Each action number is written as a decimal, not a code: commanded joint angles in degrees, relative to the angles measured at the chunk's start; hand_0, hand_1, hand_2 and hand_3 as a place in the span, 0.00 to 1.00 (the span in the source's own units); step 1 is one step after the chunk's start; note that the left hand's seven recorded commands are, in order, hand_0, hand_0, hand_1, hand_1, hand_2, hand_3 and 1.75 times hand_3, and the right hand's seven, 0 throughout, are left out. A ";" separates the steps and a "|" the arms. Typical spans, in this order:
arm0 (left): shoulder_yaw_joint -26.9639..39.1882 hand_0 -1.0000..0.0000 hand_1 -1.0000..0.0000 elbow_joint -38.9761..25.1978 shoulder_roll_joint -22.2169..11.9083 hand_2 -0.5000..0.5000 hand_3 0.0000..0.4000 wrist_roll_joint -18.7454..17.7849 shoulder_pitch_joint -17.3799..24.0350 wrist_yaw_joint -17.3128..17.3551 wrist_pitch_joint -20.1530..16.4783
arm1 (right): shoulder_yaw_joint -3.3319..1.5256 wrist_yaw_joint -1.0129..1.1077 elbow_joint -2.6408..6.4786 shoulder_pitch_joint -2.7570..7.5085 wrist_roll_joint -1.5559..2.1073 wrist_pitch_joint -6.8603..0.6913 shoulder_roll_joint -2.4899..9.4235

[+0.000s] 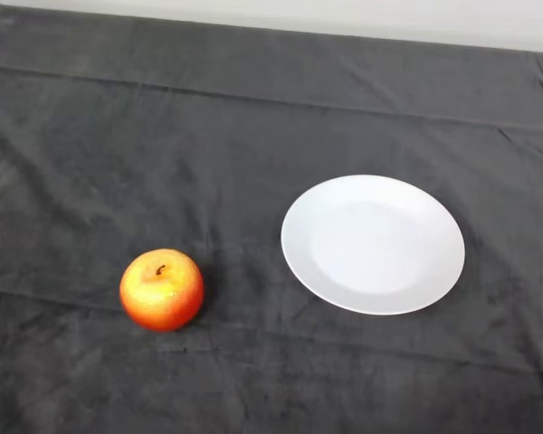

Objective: Move the apple to the plate

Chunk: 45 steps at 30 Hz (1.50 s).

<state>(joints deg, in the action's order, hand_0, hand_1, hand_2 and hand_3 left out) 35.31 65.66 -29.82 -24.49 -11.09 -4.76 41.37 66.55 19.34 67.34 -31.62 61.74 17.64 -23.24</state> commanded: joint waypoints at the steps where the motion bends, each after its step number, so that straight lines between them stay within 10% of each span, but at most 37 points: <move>1: 1.39 1.00 1.00 2.83 -2.56 0.50 0.00 1.21 -2.57 0.56 1.99 | -0.25 0.20 0.12 -1.03 1.13 0.63 -0.67; 25: -3.15 1.00 1.00 2.12 -0.33 0.50 0.00 6.49 -4.88 1.92 6.88 | -0.26 0.23 0.16 -1.04 1.16 0.65 -0.68; 45: -12.20 1.00 1.00 -13.86 4.73 0.50 0.00 15.70 0.26 -0.91 8.66 | -0.36 0.09 -0.09 -0.96 1.12 0.60 -0.58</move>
<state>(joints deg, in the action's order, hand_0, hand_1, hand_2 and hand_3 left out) 23.27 53.62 -25.43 -9.46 -12.34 -5.15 48.90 66.55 19.35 67.35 -31.62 61.78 17.67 -23.24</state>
